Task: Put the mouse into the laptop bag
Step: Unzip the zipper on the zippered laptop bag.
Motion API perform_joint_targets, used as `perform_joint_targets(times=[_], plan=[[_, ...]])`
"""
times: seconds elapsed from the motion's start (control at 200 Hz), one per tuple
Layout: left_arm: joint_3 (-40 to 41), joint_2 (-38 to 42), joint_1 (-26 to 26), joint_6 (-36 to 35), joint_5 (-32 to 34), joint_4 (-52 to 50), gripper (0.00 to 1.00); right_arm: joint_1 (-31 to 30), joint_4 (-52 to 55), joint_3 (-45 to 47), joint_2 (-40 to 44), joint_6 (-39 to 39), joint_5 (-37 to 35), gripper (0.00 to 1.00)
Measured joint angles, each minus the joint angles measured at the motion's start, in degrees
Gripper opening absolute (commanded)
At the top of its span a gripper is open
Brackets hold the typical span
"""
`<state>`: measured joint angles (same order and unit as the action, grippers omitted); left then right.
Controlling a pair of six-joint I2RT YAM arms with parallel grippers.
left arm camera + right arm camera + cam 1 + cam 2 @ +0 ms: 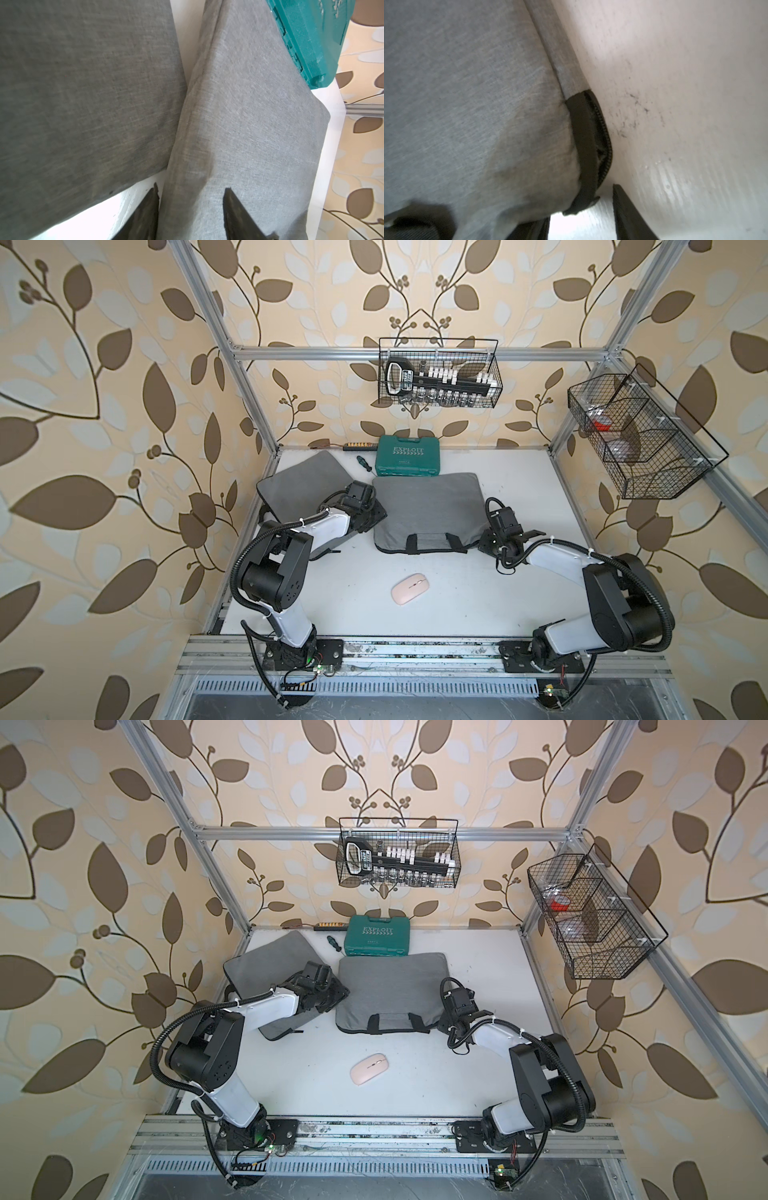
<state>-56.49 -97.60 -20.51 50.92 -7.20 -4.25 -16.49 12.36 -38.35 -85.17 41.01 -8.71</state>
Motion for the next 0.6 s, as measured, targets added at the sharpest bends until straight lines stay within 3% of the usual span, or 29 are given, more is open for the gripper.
perform_joint_targets(times=[0.22, 0.46, 0.6], plan=[[0.02, 0.0, 0.0, 0.02, -0.15, 0.04, 0.5, -1.42, -1.55, -0.11, -1.09, 1.2, -0.72, 0.13], [0.33, 0.0, 0.0, 0.2, -0.31, 0.55, 0.49, -1.51, -1.84, -0.11, -1.22, 1.53, -0.74, 0.0], [0.7, 0.0, 0.28, 0.74, -0.42, 1.05, 0.37, -1.51, -2.01, 0.59, -0.57, 1.73, -0.7, 0.0]])
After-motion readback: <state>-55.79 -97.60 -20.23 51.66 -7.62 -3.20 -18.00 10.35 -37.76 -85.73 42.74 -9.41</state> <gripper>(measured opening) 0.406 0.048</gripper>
